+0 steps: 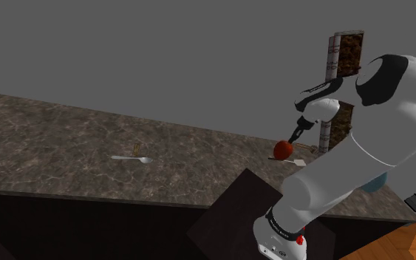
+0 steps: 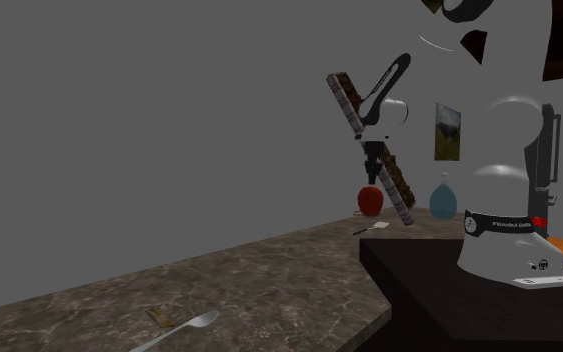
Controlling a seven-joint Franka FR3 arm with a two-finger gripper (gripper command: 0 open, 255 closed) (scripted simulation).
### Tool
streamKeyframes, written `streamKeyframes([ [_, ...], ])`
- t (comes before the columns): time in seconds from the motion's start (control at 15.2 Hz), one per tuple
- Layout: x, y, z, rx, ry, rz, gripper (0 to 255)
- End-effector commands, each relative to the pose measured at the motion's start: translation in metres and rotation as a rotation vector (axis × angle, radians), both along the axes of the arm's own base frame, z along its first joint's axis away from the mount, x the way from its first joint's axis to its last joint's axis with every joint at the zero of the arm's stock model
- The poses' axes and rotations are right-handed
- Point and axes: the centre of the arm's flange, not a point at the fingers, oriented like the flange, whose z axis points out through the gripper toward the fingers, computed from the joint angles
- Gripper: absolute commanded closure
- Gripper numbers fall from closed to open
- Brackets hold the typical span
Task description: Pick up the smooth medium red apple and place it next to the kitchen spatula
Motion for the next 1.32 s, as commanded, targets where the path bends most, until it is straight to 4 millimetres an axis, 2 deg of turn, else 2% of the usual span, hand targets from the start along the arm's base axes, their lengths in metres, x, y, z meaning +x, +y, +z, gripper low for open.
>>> streamKeyframes([
  [0.0,0.000,0.000,-0.010,-0.001,0.000,0.000,255],
  [1.06,0.000,0.000,-0.095,-0.001,0.000,0.000,255],
  [1.25,0.000,0.000,-0.097,-0.001,0.000,0.000,255],
])
